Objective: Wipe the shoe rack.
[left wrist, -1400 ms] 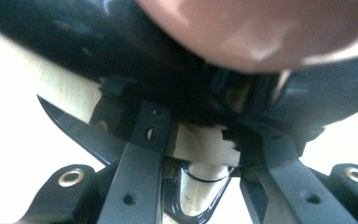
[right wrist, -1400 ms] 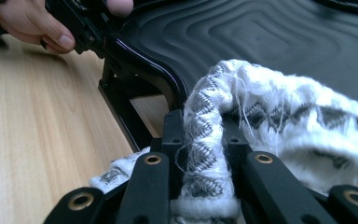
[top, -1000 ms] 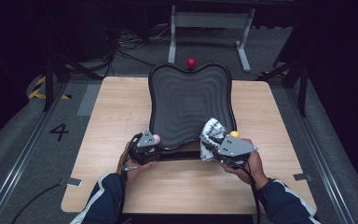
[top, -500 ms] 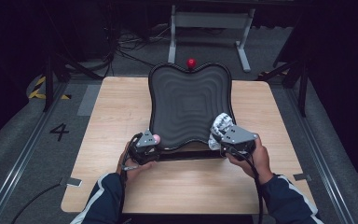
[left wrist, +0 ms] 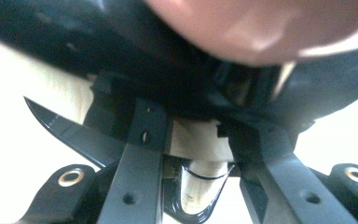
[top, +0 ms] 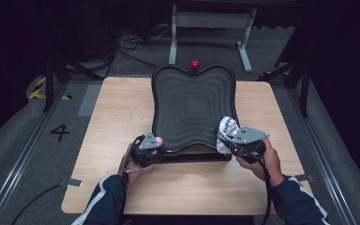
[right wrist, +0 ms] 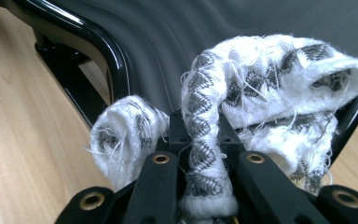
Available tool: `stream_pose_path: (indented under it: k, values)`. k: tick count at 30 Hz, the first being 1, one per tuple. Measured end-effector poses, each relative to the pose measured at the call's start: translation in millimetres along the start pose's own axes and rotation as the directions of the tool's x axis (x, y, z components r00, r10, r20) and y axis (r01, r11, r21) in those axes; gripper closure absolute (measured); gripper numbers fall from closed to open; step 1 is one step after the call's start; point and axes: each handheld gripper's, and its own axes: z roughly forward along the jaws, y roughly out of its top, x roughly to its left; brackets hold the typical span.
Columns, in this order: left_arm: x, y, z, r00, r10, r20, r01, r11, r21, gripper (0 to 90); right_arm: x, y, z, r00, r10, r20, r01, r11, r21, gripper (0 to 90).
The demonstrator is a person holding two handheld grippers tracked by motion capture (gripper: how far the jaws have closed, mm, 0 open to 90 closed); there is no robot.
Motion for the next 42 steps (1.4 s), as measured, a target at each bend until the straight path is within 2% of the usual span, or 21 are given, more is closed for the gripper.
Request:
stream_pose_path:
  k: [4,8,11,16,23,29,33,37,42]
  values:
    - [-0.8,0.1,1.0,0.9999,0.009,-0.005,-0.009,0.9999,-0.005,75.5,1.8,0.2,-3.3,1.0000,-0.001,-0.004,0.002,1.000,0.017,82.6]
    - [-0.7,-0.1,1.5,1.0000,-0.003,-0.008,0.003,1.0000,-0.005,75.6,2.0,1.2,-1.5,0.9999,0.009,-0.006,-0.009,1.000,0.011,82.4]
    - [1.3,0.1,2.8,0.9998,-0.008,-0.016,0.008,0.9999,-0.008,75.6,3.9,4.8,2.0,1.0000,-0.004,-0.006,0.004,1.000,0.003,82.0]
    - [7.4,2.3,6.8,0.9996,-0.012,-0.026,0.012,0.9999,-0.010,75.8,4.8,15.4,13.6,0.9998,-0.018,-0.013,0.018,1.000,-0.011,81.8]
    - [9.8,7.8,17.1,0.9994,-0.018,-0.031,0.017,0.9996,-0.022,76.0,-3.5,28.5,30.9,0.9998,-0.020,0.009,0.020,1.000,-0.009,81.8]
    - [17.6,11.0,25.2,0.9991,-0.031,-0.030,0.030,0.9986,-0.044,76.7,-4.9,44.4,47.6,0.9980,-0.054,0.034,0.054,0.999,-0.002,81.7]
    - [19.2,10.9,26.4,0.9990,-0.038,-0.024,0.037,0.9980,-0.051,77.3,-2.5,54.9,58.3,0.9994,-0.034,0.007,0.034,0.999,-0.027,81.4]
    - [18.4,10.8,26.6,0.9986,-0.043,-0.031,0.041,0.9977,-0.054,77.3,10.5,67.9,70.2,0.9990,-0.040,-0.021,0.039,0.998,-0.048,81.0]
    - [18.2,10.5,27.0,0.9984,-0.047,-0.032,0.045,0.9972,-0.060,77.7,30.1,83.6,85.0,0.9936,-0.057,-0.098,0.052,0.997,-0.061,80.8]
